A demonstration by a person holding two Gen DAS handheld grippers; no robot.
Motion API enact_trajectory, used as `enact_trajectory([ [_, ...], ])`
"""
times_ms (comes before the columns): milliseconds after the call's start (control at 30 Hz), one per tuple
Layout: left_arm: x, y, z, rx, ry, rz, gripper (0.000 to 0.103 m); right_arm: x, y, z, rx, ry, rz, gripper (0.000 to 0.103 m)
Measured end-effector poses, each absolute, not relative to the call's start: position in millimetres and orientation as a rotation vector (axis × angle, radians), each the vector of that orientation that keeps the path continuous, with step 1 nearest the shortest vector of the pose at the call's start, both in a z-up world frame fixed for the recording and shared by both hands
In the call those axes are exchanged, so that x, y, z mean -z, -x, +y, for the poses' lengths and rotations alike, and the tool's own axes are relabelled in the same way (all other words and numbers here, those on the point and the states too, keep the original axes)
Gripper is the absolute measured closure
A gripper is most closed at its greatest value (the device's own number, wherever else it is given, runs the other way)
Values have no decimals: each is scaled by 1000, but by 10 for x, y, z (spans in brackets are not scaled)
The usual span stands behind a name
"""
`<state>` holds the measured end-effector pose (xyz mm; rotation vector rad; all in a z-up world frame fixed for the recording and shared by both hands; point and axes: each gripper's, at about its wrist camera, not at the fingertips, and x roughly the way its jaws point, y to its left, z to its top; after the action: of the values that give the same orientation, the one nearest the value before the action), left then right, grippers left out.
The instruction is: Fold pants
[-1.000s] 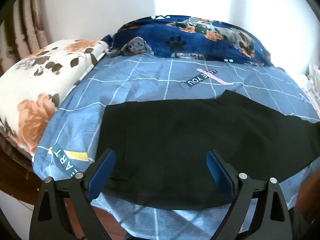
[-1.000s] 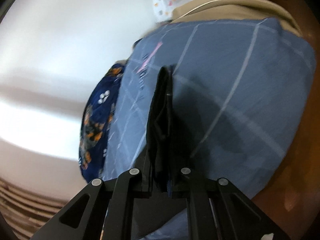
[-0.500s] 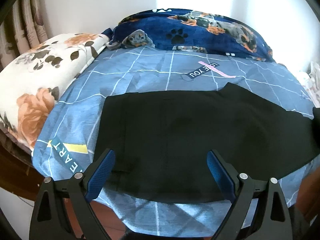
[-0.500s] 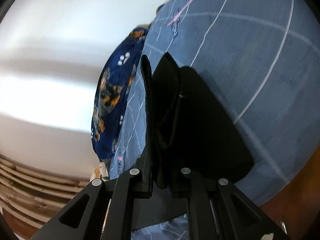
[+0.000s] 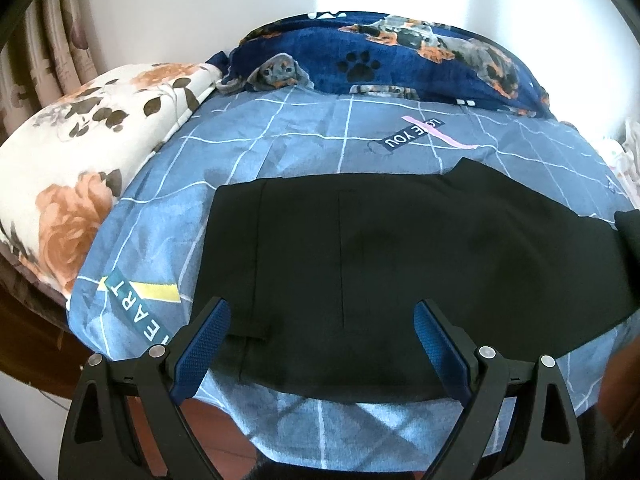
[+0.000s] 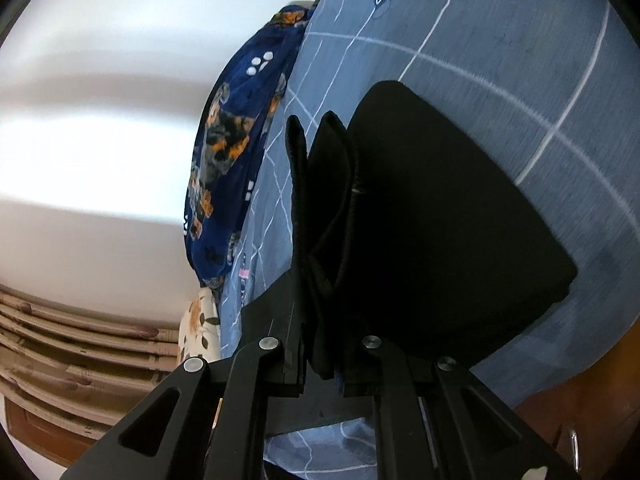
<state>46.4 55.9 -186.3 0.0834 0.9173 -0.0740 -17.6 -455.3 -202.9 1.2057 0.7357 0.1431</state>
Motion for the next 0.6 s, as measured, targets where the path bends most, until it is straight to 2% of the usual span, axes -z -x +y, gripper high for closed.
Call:
enact_trajectory([
  [600, 1882, -462, 542, 82, -87, 940, 10, 2127, 145, -4232, -208, -1184, 792, 93],
])
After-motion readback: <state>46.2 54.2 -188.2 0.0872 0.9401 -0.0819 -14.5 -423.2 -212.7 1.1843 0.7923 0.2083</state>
